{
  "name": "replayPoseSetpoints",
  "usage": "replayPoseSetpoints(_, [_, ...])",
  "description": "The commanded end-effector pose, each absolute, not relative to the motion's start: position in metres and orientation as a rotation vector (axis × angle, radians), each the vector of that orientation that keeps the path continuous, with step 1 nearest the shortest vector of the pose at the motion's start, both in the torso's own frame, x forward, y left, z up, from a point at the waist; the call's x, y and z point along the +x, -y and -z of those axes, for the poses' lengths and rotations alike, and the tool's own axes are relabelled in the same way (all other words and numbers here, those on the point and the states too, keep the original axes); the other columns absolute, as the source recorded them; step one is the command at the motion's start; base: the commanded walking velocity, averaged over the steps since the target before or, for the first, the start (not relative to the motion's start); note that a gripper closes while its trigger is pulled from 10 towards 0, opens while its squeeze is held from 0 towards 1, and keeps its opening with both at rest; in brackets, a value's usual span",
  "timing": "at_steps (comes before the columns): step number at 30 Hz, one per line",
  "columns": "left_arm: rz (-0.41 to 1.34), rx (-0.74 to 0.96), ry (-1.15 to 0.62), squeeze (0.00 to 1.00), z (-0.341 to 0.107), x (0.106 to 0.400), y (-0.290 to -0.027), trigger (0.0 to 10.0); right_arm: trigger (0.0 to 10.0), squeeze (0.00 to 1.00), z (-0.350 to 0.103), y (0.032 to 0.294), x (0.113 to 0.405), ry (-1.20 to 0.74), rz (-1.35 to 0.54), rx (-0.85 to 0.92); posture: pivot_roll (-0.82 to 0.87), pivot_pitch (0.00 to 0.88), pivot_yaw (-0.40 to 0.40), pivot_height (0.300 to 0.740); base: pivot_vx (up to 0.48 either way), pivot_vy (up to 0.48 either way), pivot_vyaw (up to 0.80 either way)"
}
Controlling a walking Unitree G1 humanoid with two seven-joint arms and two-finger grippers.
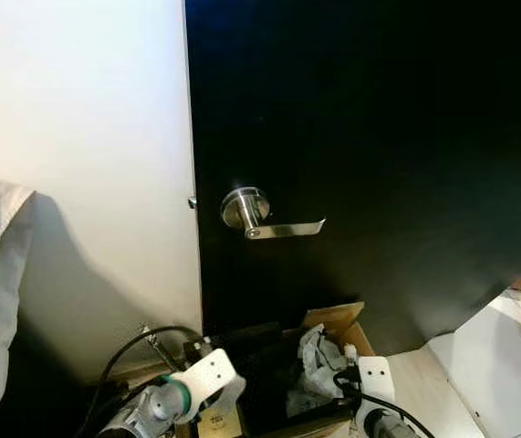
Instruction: Clean up the room
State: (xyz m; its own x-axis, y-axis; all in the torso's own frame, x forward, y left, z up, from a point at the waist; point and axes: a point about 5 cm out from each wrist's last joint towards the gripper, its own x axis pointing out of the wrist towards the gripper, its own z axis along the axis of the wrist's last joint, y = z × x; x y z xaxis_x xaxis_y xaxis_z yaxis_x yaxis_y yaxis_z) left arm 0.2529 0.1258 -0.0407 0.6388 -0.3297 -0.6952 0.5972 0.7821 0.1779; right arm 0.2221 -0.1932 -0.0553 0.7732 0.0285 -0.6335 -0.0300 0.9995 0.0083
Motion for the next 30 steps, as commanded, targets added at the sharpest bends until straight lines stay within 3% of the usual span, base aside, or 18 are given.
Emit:
replayPoseSetpoints(1, [0.46, 0.197, -0.753, 0.0, 0.04, 0.256, -0.127, 10.0, 10.0, 0.0, 0.059, 0.195, 0.217, -0.714, -0.025, -0.005, -0.06, 0.0, 0.01, 0.74, 0.0, 0.0, 0.0])
replayPoseSetpoints(3, [0.429, 0.166, -0.724, 0.0, 0.035, 0.261, -0.127, 10.0, 10.0, 0.0, 0.059, 0.194, 0.217, -0.715, -0.034, -0.008, -0.05, 0.0, 0.008, 0.74, 0.0, 0.0, 0.0])
replayPoseSetpoints(6, [0.506, 0.285, -0.689, 0.0, 0.034, 0.262, -0.121, 10.0, 10.0, 0.0, 0.059, 0.192, 0.218, -0.714, -0.037, -0.008, -0.04, 0.0, 0.007, 0.74, 0.0, 0.0, 0.0])
replayPoseSetpoints(7, [0.534, 0.437, -0.642, 0.35, 0.031, 0.265, -0.118, 10.0, 10.0, 0.0, 0.059, 0.191, 0.218, -0.714, -0.037, -0.007, -0.04, 0.0, 0.007, 0.74, 0.0, 0.0, 0.0])
replayPoseSetpoints(8, [0.534, 0.437, -0.642, 0.35, 0.031, 0.265, -0.118, 10.0, 10.0, 0.0, 0.059, 0.191, 0.218, -0.714, -0.037, -0.007, -0.04, 0.0, 0.007, 0.74, 0.0, 0.0, 0.0])
replayPoseSetpoints(9, [0.539, 0.455, -0.633, 1.0, 0.031, 0.265, -0.117, 10.0, 10.0, 0.0, 0.059, 0.191, 0.219, -0.714, -0.037, -0.006, -0.04, 0.0, 0.007, 0.74, 0.0, 0.0, 0.0])
replayPoseSetpoints(14, [0.547, 0.276, -0.636, 1.0, 0.028, 0.265, -0.108, 10.0, 10.0, 0.0, 0.058, 0.19, 0.219, -0.712, -0.037, -0.003, -0.04, 0.0, 0.008, 0.74, 0.0, 0.0, 0.0])
replayPoseSetpoints(16, [0.465, 0.026, -0.642, 1.0, 0.023, 0.271, -0.107, 10.0, 10.0, 0.0, 0.059, 0.19, 0.219, -0.712, -0.035, -0.001, -0.05, 0.0, 0.01, 0.74, 0.0, 0.0, 0.0])
replayPoseSetpoints(17, [0.439, -0.046, -0.638, 0.0, 0.021, 0.274, -0.108, 10.0, 10.0, 0.0, 0.059, 0.191, 0.218, -0.714, -0.033, 0.0, -0.05, 0.0, 0.01, 0.74, 0.0, 0.0, 0.0])
replayPoseSetpoints(20, [0.403, -0.119, -0.636, 0.0, 0.02, 0.275, -0.109, 10.0, 10.0, 0.0, 0.059, 0.191, 0.218, -0.715, -0.032, 0.001, -0.05, 0.0, 0.01, 0.74, 0.0, 0.0, 0.0])
replayPoseSetpoints(21, [0.466, 0.128, -0.626, 1.0, 0.023, 0.272, -0.11, 10.0, 10.0, 0.0, 0.06, 0.192, 0.217, -0.719, -0.031, 0.0, -0.05, 0.0, 0.008, 0.74, 0.0, 0.0, 0.0])
replayPoseSetpoints(25, [0.46, 0.078, -0.641, 1.0, 0.023, 0.272, -0.107, 10.0, 10.0, 0.0, 0.06, 0.192, 0.216, -0.719, -0.031, 0.0, -0.05, 0.0, 0.008, 0.74, 0.0, 0.0, 0.0])
replayPoseSetpoints(27, [0.604, 0.393, -0.573, 1.0, 0.023, 0.269, -0.098, 10.0, 10.0, 0.0, 0.059, 0.191, 0.218, -0.717, -0.036, -0.002, -0.04, 0.0, 0.006, 0.74, 0.0, 0.0, 0.0])
replayPoseSetpoints(30, [0.674, 0.486, -0.531, 1.0, 0.021, 0.268, -0.092, 10.0, 10.0, 0.0, 0.059, 0.19, 0.218, -0.716, -0.038, -0.003, -0.04, 0.0, 0.006, 0.74, 0.0, 0.0, 0.0])
